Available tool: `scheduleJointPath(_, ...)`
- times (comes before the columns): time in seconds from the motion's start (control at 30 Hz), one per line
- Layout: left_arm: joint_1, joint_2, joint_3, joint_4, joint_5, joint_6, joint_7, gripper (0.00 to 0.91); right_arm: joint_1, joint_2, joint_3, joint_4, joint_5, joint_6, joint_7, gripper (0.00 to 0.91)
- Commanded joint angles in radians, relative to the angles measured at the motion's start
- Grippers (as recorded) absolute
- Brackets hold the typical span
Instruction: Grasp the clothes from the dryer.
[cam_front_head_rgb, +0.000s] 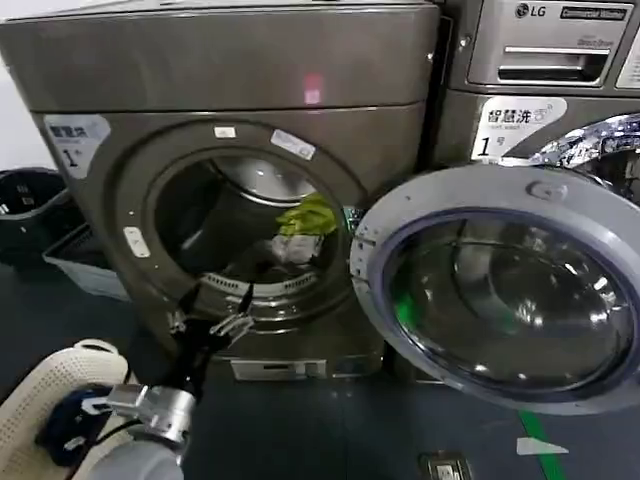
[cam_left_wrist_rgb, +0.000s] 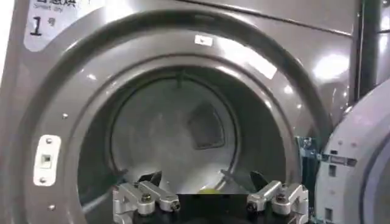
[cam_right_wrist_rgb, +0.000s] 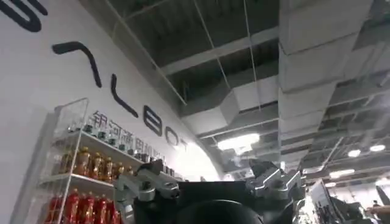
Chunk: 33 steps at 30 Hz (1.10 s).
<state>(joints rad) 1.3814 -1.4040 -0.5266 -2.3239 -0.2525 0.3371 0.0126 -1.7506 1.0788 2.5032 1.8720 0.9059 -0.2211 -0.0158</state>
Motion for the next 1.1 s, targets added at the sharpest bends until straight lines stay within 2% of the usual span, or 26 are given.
scheduleJointPath(0.03,-0.002,0.000,0.002,0.006,-0.001,0.001,0.001,0.907,0.001,0.002,0.000,0.000,-0.001,0.003,-0.002,0.907)
scheduleJointPath(0.77,-0.035,0.004,-0.002,0.053,0.000,-0.010,0.000,0.907,-0.003,0.000,-0.004,0.006,-0.020,0.005,-0.003,0.907)
scheduleJointPath(0.83,-0.069,0.006,-0.001,0.088,0.004,-0.024,-0.002,0.907,-0.006,-0.002,0.001,0.006,-0.026,-0.001,-0.004,0.907)
scheduleJointPath(0.93,-0.157,0.008,0.002,0.153,0.022,-0.042,-0.003,0.907,-0.008,-0.006,0.006,0.016,-0.085,-0.026,-0.032,0.907)
scheduleJointPath(1.1,-0.335,0.006,0.024,0.406,0.038,-0.068,0.000,0.907,-0.014,-0.020,0.024,0.033,-0.094,-0.070,-0.004,0.907)
